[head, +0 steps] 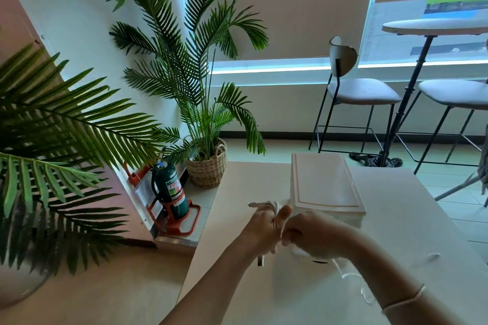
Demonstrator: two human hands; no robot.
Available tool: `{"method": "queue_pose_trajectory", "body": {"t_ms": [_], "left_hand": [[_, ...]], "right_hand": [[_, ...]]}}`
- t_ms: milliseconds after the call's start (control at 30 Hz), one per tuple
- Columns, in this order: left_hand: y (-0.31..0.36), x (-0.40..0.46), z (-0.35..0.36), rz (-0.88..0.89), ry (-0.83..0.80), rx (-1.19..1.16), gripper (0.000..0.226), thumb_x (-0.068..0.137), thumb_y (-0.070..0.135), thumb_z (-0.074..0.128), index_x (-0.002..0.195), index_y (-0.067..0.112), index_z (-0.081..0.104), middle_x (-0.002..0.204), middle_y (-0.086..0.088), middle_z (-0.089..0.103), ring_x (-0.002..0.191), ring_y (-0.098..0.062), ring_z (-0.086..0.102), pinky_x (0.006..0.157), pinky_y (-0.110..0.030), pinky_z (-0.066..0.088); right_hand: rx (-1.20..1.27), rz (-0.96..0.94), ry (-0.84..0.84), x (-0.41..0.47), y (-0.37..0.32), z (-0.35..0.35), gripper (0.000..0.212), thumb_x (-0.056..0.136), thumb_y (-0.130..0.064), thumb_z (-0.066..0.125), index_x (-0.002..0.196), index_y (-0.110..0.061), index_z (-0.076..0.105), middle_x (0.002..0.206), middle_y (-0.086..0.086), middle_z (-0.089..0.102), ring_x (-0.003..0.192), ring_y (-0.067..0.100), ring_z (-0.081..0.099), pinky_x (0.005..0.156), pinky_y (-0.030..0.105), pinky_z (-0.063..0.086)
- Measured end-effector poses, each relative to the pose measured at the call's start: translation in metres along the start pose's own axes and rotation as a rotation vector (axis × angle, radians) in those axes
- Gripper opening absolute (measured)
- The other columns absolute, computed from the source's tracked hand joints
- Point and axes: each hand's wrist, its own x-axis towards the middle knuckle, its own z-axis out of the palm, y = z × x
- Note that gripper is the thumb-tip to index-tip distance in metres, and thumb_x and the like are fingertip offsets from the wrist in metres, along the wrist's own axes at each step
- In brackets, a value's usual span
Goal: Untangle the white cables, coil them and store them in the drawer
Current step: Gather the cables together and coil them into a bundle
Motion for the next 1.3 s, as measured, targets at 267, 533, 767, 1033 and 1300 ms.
{"method": "queue_pose_trajectory", "body": {"t_ms": [267, 533, 767, 1033, 1300], "left_hand": [[-0.002, -0.008, 0.005, -0.010, -0.356, -0.301, 0.092, 0.043, 0.101, 0.021, 0.073, 0.018, 0.047, 0.040, 0.008, 0.043, 0.033, -0.003, 0.039, 0.042, -0.021, 0.035], [0.007, -0.015, -0.004, 0.076, -0.526, -0.499, 0.067, 0.064, 0.081, 0.055, 0.063, 0.015, 0.039, 0.041, 0.011, 0.032, 0.031, -0.003, 0.028, 0.042, -0.015, 0.041], [0.001, -0.017, -0.010, 0.012, -0.575, -0.898, 0.055, 0.073, 0.071, 0.057, 0.063, 0.018, 0.048, 0.037, 0.012, 0.032, 0.029, -0.002, 0.026, 0.040, -0.014, 0.036], [-0.002, -0.010, -0.019, -0.031, -0.795, -1.062, 0.056, 0.075, 0.074, 0.046, 0.064, 0.020, 0.055, 0.038, 0.015, 0.046, 0.029, 0.003, 0.039, 0.040, -0.012, 0.036], [-0.005, -0.010, -0.021, -0.136, -0.793, -1.046, 0.058, 0.067, 0.079, 0.050, 0.060, 0.021, 0.055, 0.035, 0.014, 0.043, 0.027, 0.001, 0.037, 0.042, -0.014, 0.040]], "right_hand": [[0.196, 0.055, 0.036, 0.000, 0.028, -0.029, 0.022, 0.093, -0.025, 0.051, 0.080, -0.020, 0.069, 0.070, -0.009, 0.057, 0.062, 0.004, 0.048, 0.061, 0.016, 0.040], [0.666, 0.186, 0.066, 0.006, 0.040, -0.030, 0.029, 0.079, -0.034, 0.070, 0.059, -0.014, 0.061, 0.050, -0.004, 0.045, 0.043, 0.008, 0.030, 0.043, 0.019, 0.026], [0.804, 0.208, 0.066, 0.006, 0.040, -0.024, 0.037, 0.088, -0.031, 0.060, 0.056, -0.012, 0.058, 0.048, 0.001, 0.043, 0.042, 0.011, 0.029, 0.042, 0.020, 0.022], [0.800, 0.142, 0.122, -0.008, 0.045, -0.039, 0.016, 0.093, -0.036, 0.047, 0.105, -0.031, 0.056, 0.058, 0.003, 0.052, 0.042, 0.009, 0.029, 0.039, 0.017, 0.024], [0.381, -0.064, 0.301, -0.019, 0.038, -0.051, 0.036, 0.080, -0.025, 0.070, 0.114, -0.035, 0.061, 0.077, -0.012, 0.058, 0.062, -0.004, 0.052, 0.062, 0.010, 0.039]]}}
